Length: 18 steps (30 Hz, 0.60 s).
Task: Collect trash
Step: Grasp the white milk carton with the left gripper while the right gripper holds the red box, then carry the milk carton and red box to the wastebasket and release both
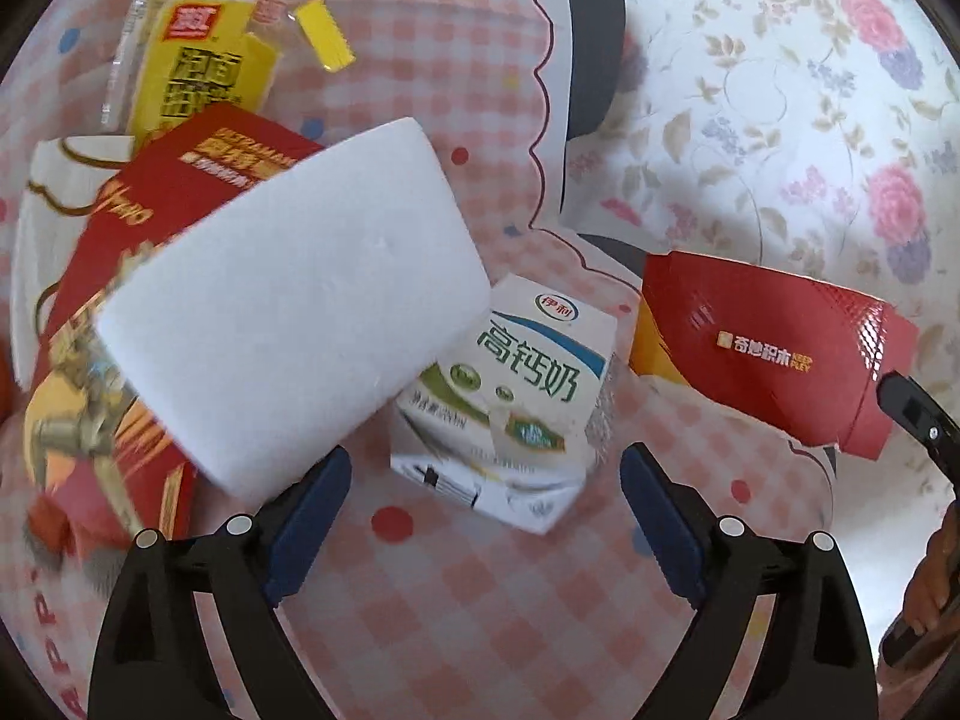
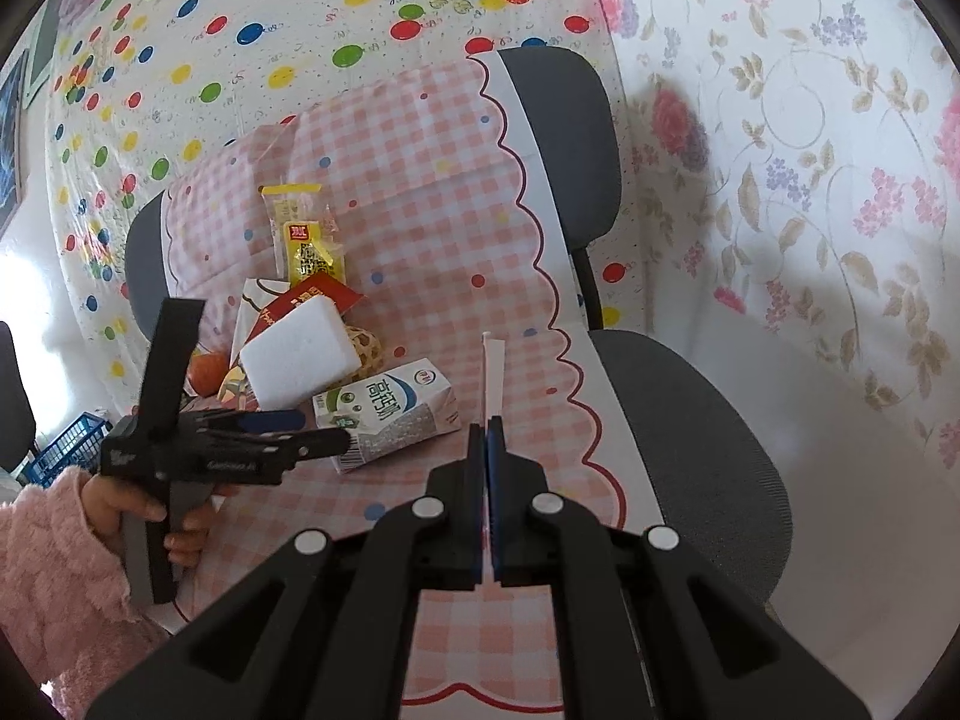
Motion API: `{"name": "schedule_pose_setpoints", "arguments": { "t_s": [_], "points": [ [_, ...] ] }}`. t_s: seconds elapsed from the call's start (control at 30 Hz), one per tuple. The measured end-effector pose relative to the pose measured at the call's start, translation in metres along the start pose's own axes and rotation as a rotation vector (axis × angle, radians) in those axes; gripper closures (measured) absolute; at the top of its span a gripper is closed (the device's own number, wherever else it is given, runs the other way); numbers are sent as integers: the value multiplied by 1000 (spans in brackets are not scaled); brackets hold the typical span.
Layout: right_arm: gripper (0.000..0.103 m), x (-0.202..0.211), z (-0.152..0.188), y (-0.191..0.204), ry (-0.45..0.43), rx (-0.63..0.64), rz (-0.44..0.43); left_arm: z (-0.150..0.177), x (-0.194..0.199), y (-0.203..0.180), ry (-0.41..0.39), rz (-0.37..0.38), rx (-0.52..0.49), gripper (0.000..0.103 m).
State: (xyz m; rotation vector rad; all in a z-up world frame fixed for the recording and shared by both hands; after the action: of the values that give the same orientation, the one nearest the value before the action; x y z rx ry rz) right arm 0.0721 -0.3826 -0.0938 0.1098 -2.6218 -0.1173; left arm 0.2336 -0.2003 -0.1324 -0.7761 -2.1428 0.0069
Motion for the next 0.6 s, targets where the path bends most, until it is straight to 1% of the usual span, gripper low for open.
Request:
{"name": "schedule_pose_setpoints", "arguments": {
  "t_s": [0.1, 0.17, 0.3, 0.37, 0.4, 0.43, 0.5, 0.6],
  "points": [
    [102, -2, 0, -1, 2, -3, -8, -5, -8, -4, 26, -3, -28, 12],
    [102, -2, 0, -3, 3, -7, -9, -10, -13, -10, 27, -13, -64, 12],
    [102, -1, 1, -5, 7, -14, -10, -12, -23, -26, 38, -49, -167, 13],
    [102, 2, 1, -6, 8, -13, -6, -5, -26, -37, 47, -87, -249, 15],
    [102, 4, 2, -6, 7, -13, -4, -2, -26, -42, 45, -97, -281, 16],
    [102, 6, 2, -6, 6, -13, -3, 3, -25, -48, 39, -113, -320, 25],
    [102, 11, 1, -6, 2, -16, 0, 8, -22, -53, 34, -130, -341, 27],
    [102, 22, 2, -2, -7, -14, 8, 17, -8, -55, 15, -79, -292, 28]
  ]
}}
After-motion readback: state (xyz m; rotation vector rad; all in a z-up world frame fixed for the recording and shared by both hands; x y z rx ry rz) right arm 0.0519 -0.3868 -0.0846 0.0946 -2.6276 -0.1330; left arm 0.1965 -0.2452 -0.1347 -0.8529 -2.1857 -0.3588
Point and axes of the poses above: each gripper's, at about its wrist camera, not at the fingertips, and x roughly against the way its jaws point, y to its left, z to its underside, the point moved 3 cm from there along -x, roughly the way its jaws point, and after that the axes turned 7 degrees about x, right-handed, at the moved point
